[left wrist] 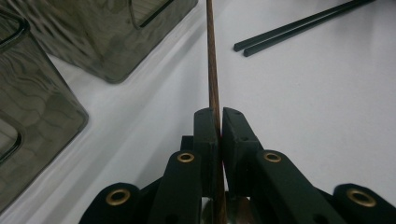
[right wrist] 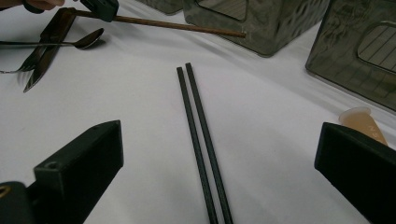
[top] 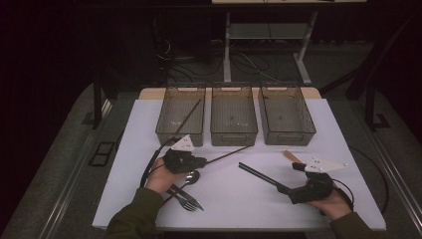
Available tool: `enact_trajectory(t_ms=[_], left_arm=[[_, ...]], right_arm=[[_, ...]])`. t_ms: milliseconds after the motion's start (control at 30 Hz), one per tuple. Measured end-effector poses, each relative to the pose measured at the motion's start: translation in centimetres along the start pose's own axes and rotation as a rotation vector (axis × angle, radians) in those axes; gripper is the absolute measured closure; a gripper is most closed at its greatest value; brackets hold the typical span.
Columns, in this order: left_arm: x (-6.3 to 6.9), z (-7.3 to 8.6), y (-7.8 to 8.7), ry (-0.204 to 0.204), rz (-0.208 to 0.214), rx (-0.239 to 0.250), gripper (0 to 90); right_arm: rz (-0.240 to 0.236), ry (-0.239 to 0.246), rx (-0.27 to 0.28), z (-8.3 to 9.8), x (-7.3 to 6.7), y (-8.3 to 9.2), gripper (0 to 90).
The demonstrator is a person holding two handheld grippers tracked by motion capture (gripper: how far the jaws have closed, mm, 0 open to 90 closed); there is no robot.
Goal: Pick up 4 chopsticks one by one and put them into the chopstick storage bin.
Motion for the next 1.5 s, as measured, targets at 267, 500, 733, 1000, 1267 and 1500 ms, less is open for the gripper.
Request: enact_trajectory(t_ms=[267,500,733,1000,1267,1500], left_arm=[[0.3,-0.1,1.1,0.011,0.0,0.012,84.4],[0.7,-0.4,1.9,0.017,0.009,0.026,84.4],[0.7,-0.4,2.4,0.034,0.006,0.034,84.3],[0.6,-0.6,3.4,0.041,0.0,0.069,84.4],[0.4,-0.5,4.1,0.05,-0.014,0.1,84.4],[0.0,-0.4,4.7,0.065,-0.032,0.113,84.4]], right_arm=[[-0.001,0.002,0.001,0.0,0.0,0.0,1.2],[-0.002,0.001,0.001,0.0,0.0,0.0,1.2],[-0.002,0.001,0.001,0.0,0.0,0.0,1.2],[-0.003,0.002,0.002,0.0,0.0,0.0,1.2],[-0.003,0.003,0.002,0.0,0.0,0.0,1.2],[-0.004,0.002,0.001,0.0,0.0,0.0,1.2]])
Point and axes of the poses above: each handheld gripper's, and its own axes: y roughly backward along the jaws, z roughly out of its underside, x roughly to its right, the point moved 1 cm from there along -y, roughly forward along the jaws, and after that the axes turned 4 degrees about -y, right-handed, at the moved point
